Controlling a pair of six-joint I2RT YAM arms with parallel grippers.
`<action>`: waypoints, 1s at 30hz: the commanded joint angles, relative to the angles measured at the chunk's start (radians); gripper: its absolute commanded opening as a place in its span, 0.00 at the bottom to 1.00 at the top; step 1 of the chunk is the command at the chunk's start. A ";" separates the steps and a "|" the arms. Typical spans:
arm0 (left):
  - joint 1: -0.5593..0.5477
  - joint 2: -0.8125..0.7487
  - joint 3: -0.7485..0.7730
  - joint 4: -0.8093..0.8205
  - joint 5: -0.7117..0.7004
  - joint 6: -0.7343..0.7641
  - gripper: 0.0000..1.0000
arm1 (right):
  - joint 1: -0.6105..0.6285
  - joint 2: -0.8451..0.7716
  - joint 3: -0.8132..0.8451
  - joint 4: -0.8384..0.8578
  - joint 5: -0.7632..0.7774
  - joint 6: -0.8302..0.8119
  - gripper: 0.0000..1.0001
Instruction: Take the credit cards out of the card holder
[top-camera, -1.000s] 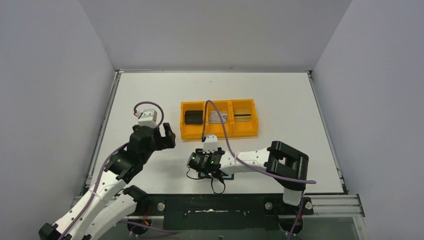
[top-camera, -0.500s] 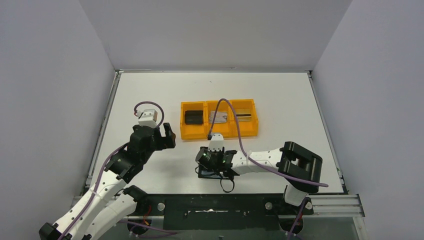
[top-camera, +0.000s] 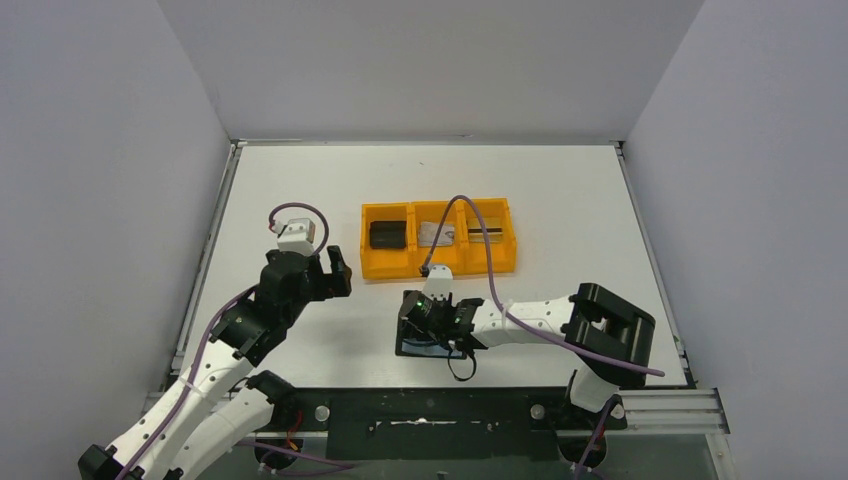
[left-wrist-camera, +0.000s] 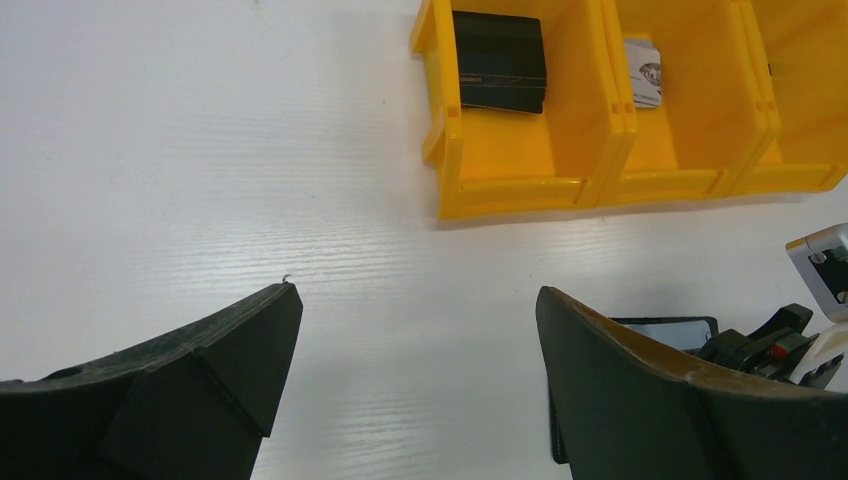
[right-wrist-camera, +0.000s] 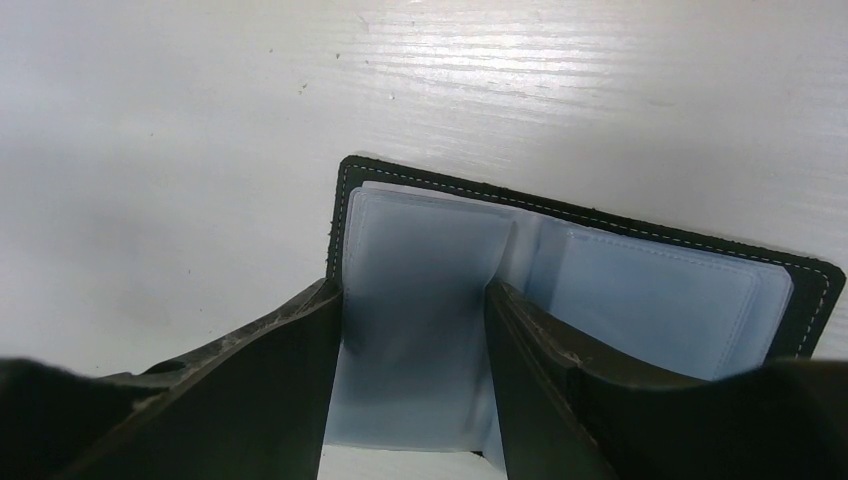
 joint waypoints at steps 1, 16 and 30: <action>0.006 -0.001 0.013 0.033 0.007 -0.001 0.89 | 0.012 -0.039 0.017 0.027 0.013 0.010 0.53; 0.006 0.004 0.013 0.034 0.010 0.000 0.89 | 0.015 -0.100 -0.004 -0.002 0.039 0.034 0.49; 0.006 0.010 0.013 0.035 0.015 0.000 0.89 | 0.018 -0.107 0.005 -0.062 0.059 0.028 0.46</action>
